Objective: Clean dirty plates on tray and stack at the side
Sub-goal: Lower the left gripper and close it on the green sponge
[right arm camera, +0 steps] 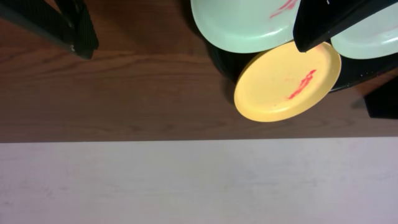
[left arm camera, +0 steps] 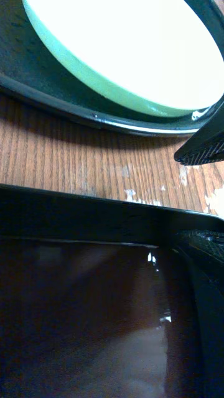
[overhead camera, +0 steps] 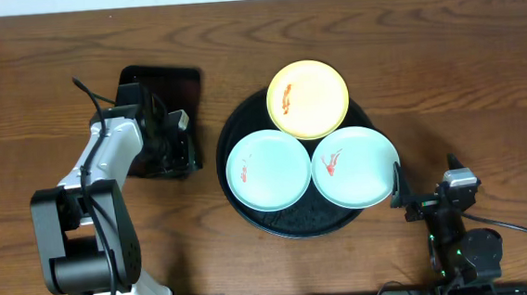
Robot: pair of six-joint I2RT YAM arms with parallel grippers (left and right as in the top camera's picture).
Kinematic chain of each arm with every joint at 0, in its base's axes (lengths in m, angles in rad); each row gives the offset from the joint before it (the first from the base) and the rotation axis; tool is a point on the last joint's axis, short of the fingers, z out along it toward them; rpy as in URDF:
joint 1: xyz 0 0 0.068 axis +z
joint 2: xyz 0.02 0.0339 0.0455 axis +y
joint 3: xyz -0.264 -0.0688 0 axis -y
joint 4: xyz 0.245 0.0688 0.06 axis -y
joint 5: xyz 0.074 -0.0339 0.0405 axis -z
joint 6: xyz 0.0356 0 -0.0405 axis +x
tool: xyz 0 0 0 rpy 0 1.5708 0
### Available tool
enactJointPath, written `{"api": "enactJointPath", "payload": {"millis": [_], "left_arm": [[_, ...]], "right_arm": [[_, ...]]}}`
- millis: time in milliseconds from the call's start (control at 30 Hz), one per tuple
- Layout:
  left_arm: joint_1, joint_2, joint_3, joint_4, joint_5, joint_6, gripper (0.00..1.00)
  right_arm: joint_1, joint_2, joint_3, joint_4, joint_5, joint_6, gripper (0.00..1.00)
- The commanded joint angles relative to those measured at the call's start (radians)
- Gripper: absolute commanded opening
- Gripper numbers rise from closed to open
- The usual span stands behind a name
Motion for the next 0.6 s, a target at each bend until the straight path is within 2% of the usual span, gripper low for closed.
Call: {"api": "enactJointPath", "payload": {"millis": [0, 433, 567], "left_arm": [[-0.002, 0.002, -0.012, 0.002, 0.098, -0.027, 0.36], [-0.002, 0.000, 0.016, 0.062, 0.117, -0.027, 0.37], [-0.001, -0.028, 0.076, 0.040, 0.063, -0.038, 0.45]], "right_arm": [[-0.011, -0.006, -0.001, -0.004, -0.001, -0.008, 0.99], [-0.011, -0.006, -0.001, -0.005, -0.001, -0.008, 0.99], [-0.011, -0.006, -0.001, -0.004, -0.001, -0.009, 0.99]]}}
